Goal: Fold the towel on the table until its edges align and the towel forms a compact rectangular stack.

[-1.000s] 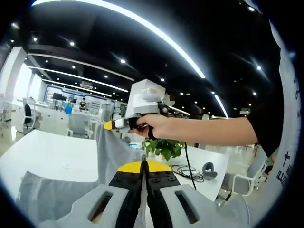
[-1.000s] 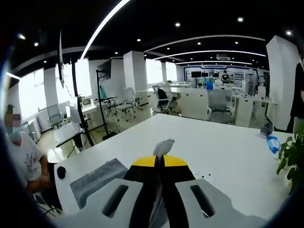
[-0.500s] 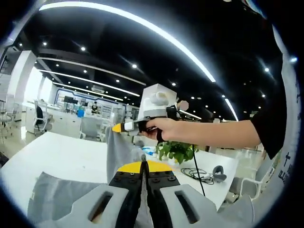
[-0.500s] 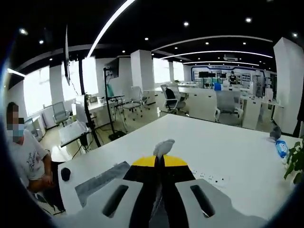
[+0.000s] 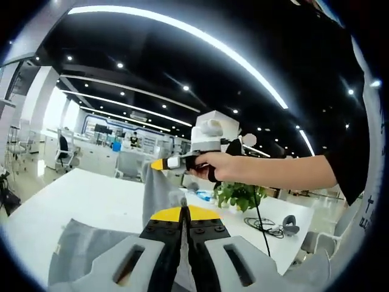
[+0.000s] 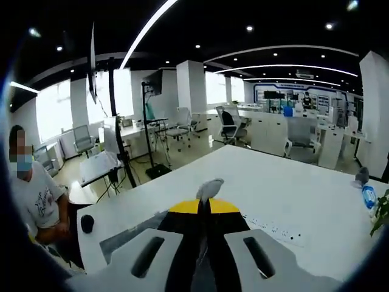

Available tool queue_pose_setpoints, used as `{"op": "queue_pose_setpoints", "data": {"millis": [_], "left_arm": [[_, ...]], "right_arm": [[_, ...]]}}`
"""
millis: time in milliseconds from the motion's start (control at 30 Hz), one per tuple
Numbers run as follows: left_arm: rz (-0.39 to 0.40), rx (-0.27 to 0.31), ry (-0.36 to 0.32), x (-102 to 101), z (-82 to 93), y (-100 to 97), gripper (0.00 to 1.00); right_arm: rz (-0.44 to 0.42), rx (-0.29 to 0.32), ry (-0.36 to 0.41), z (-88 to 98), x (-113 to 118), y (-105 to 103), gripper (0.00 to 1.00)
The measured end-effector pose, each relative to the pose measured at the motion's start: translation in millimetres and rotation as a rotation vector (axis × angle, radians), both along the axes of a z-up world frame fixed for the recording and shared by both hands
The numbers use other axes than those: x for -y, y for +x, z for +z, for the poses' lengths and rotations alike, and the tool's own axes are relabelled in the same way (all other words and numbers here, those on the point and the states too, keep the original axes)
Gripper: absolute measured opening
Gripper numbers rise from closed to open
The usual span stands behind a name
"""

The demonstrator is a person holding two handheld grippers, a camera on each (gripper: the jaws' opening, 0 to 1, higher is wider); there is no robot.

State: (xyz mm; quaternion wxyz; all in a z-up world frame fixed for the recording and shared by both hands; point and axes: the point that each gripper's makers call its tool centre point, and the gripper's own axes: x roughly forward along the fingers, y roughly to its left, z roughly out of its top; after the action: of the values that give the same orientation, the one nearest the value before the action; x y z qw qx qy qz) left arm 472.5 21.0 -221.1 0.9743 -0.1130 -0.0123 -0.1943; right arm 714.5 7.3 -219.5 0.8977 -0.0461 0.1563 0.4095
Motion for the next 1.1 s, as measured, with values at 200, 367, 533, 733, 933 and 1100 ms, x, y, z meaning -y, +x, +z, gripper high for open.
{"op": "queue_pose_setpoints", "data": {"millis": [200, 367, 533, 733, 933, 1100], "left_arm": [[0.017, -0.004, -0.001, -14.4, -4.0, 1.3, 0.01], [0.033, -0.029, -0.003, -24.0, -15.0, 0.0, 0.01], [0.051, -0.069, -0.011, -35.5, -33.6, -1.0, 0.01], [0.066, -0.101, -0.027, -45.4, -47.9, -1.4, 0.02], [0.105, -0.129, -0.048, -60.1, -62.5, -1.0, 0.02], [0.138, -0.148, -0.062, -71.8, -72.6, -3.2, 0.02]], "right_arm": [[0.019, 0.004, -0.018, -3.2, -15.7, -0.5, 0.00], [0.031, -0.002, -0.038, -12.3, -29.3, -1.6, 0.00], [0.040, -0.018, -0.061, -27.5, -38.1, -6.4, 0.00], [0.053, -0.035, -0.085, -43.9, -48.5, -6.5, 0.00], [0.065, -0.040, -0.108, -54.9, -58.4, -1.8, 0.00], [0.082, -0.053, -0.124, -66.9, -72.9, -6.7, 0.00]]}}
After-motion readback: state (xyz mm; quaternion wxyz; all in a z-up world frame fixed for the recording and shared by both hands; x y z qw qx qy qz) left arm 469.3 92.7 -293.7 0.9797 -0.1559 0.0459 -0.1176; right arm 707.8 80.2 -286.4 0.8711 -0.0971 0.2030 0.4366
